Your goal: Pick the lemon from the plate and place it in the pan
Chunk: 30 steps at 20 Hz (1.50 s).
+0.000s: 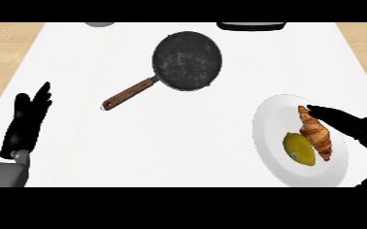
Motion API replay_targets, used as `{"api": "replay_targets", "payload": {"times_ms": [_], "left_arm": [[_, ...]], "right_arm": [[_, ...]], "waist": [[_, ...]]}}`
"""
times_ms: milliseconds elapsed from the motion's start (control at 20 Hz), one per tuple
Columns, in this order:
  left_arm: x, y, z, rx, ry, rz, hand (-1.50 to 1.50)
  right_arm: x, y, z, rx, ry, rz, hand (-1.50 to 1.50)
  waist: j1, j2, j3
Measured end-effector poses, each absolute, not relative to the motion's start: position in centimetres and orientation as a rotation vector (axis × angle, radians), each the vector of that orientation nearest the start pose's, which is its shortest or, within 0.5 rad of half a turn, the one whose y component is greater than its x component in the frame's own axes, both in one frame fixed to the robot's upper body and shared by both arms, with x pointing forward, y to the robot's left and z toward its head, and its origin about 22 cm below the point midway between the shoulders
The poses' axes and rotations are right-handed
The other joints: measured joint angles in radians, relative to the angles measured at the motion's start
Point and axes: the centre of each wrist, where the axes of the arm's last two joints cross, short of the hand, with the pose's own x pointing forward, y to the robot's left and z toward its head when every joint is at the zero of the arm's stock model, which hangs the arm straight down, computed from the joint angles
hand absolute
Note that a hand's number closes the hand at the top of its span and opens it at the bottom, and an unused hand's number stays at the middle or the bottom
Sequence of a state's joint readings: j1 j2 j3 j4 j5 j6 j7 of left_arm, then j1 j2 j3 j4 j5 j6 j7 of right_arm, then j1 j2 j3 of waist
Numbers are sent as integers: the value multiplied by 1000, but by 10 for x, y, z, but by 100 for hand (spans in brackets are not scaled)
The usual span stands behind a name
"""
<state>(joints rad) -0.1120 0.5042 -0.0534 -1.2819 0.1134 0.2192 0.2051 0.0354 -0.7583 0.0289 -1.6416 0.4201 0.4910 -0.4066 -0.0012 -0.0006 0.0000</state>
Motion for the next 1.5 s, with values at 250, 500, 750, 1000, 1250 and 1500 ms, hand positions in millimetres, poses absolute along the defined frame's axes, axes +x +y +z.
{"api": "replay_targets", "payload": {"times_ms": [250, 500, 750, 1000, 1250, 1500], "left_arm": [[268, 353, 14, 499, -1203, -96, 0], [268, 352, 11, 494, -1204, -97, 0], [270, 351, 5, 500, -1204, -95, 0], [274, 350, 9, 503, -1204, -94, 0], [266, 351, 6, 498, -1203, -94, 0], [268, 354, 6, 497, -1201, -92, 0]], "right_arm": [[234, -373, 79, -316, -1398, 1394, -150], [231, -364, 62, -331, -1372, 1426, -150], [236, -364, 57, -321, -1367, 1438, -150], [238, -356, 48, -320, -1374, 1436, -150], [242, -353, 39, -315, -1358, 1444, -150], [247, -347, 23, -327, -1323, 1448, -150]], "waist": [[1, 0, 0], [0, 0, 0], [0, 0, 0], [0, 0, 0], [2, 0, 0], [2, 0, 0]]}}
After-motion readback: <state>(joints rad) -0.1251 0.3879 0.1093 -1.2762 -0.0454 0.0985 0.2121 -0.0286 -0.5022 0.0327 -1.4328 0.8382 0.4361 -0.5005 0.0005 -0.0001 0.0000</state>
